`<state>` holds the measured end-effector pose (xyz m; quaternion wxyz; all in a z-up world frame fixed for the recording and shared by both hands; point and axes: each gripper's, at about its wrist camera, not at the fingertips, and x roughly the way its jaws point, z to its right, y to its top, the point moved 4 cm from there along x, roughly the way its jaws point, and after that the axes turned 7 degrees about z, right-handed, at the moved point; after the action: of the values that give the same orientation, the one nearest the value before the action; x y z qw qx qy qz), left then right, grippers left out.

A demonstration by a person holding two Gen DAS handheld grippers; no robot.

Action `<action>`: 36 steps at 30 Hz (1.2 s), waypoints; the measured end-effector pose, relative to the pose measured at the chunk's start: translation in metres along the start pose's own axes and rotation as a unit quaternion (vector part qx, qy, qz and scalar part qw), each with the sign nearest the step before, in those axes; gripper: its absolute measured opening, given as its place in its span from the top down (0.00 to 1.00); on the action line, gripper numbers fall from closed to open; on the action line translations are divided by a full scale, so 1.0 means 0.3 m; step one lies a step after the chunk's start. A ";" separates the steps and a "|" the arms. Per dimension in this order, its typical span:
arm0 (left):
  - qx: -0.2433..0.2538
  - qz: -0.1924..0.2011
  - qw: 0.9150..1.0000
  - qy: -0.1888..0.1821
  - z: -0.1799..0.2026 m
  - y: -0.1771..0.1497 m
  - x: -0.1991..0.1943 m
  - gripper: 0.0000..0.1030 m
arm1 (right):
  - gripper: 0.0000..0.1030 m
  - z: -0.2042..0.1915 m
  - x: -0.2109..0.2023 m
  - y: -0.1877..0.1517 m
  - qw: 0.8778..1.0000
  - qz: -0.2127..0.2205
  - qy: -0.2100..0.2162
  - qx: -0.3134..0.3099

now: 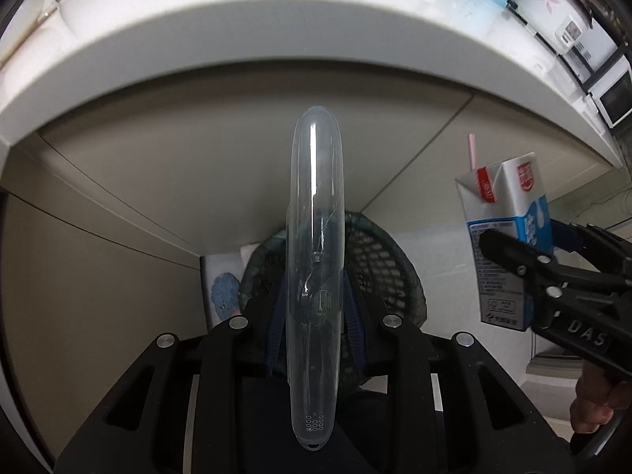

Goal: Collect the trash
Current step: 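Lift the tube and milk carton and carry them down toward the wastebasket, then open the left tool over the basket while the right tool releases the milk carton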

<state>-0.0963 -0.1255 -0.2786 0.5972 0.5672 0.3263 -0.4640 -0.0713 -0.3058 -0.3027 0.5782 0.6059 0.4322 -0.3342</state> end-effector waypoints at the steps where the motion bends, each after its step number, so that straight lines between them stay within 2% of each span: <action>1: 0.001 -0.002 1.000 -0.001 0.004 -0.006 0.009 0.73 | 0.39 0.004 -0.004 -0.014 1.000 -0.002 -0.001 0.003; 8: 0.014 -0.010 1.000 -0.010 0.035 -0.029 0.050 0.71 | 0.39 0.047 -0.004 -0.060 1.000 -0.015 -0.016 0.016; 11: 0.016 0.002 1.000 -0.003 0.040 -0.024 0.048 0.43 | 0.39 0.054 -0.003 -0.068 0.999 -0.017 -0.021 0.018; 13: 0.013 0.010 1.000 -0.013 0.042 -0.011 0.043 0.42 | 0.39 0.048 0.001 -0.070 0.999 -0.019 -0.021 0.018; 18: 0.008 0.016 1.000 -0.008 0.011 -0.009 0.025 0.24 | 0.39 -0.006 0.025 -0.062 1.000 -0.020 -0.016 0.016; 23: -0.013 0.024 1.000 0.004 -0.030 -0.021 -0.008 0.11 | 0.39 -0.015 0.036 -0.053 1.000 -0.022 -0.001 0.009; 27: -0.034 0.031 0.999 0.016 -0.098 -0.021 -0.036 0.06 | 0.39 -0.043 0.055 -0.057 1.000 -0.023 0.011 -0.003; 36: -0.077 0.024 0.996 0.041 -0.236 -0.061 -0.076 0.06 | 0.39 -0.154 0.149 -0.074 0.998 -0.050 0.018 -0.041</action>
<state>-0.1117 -0.0506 -0.2747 0.6360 0.5458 0.3712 -0.3997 -0.0777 -0.2548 -0.3474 0.5773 0.5653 0.4854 -0.3339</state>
